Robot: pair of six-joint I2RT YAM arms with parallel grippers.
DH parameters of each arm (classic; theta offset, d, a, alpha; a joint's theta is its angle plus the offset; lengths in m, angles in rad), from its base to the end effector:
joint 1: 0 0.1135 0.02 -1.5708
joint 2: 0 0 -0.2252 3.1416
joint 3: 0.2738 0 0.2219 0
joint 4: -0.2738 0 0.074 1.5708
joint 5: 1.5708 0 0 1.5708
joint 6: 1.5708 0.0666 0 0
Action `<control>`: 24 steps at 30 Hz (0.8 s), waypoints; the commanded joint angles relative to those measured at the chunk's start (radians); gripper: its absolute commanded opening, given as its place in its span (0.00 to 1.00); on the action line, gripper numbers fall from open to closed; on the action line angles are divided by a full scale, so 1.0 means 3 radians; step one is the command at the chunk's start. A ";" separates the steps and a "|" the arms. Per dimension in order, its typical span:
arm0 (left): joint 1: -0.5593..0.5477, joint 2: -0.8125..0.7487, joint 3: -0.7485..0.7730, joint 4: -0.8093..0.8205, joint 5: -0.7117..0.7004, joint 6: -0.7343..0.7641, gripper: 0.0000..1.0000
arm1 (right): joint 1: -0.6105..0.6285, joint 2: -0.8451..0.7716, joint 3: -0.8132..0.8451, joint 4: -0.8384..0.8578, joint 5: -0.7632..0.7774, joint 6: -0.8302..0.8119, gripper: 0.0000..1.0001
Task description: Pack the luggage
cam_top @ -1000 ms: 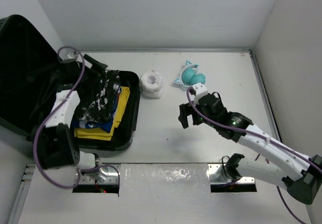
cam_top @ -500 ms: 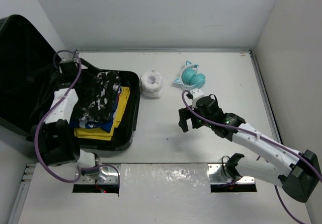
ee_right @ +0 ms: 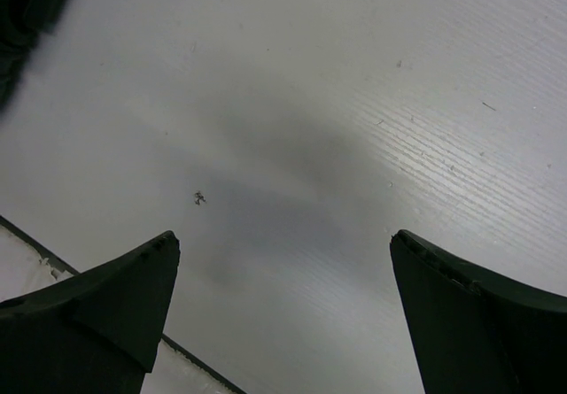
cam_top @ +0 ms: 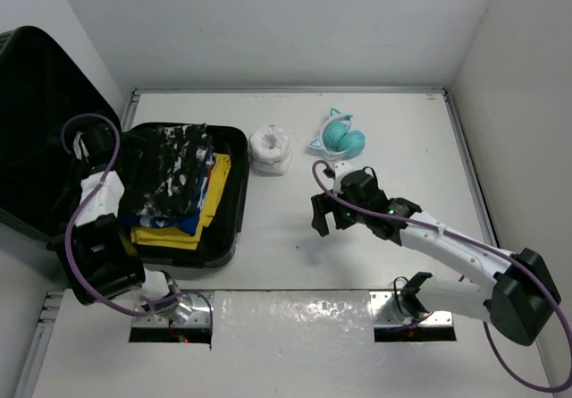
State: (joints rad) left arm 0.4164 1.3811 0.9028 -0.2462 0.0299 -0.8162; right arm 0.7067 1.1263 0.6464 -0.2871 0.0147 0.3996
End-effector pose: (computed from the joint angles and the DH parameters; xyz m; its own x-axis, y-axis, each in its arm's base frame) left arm 0.2752 0.1195 0.1964 -0.1356 -0.8562 -0.4985 -0.7045 0.4371 -0.5591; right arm 0.1844 0.1561 0.1738 -0.7357 -0.1166 -0.6672 -0.3853 0.8822 0.2707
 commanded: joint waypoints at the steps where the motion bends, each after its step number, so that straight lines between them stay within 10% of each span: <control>1: -0.0023 0.0228 -0.0034 -0.0028 0.0386 -0.0030 0.96 | -0.0029 0.0065 0.0018 0.0241 -0.0115 -0.0018 0.99; 13: -0.0324 -0.0804 0.0892 -0.0636 0.0345 0.0680 0.99 | -0.0519 0.0453 0.0315 0.0210 0.0115 0.0243 0.99; 24: -0.2378 -0.1005 0.0748 -0.0728 -0.0630 0.1043 0.99 | -0.0806 0.0664 0.0699 0.0113 0.0442 0.0498 0.99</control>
State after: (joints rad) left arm -0.1642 1.0035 1.1221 -0.4385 -0.0120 -0.5560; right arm 0.4740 1.3369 0.8196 -0.2695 0.1081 0.5053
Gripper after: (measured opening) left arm 0.988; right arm 0.986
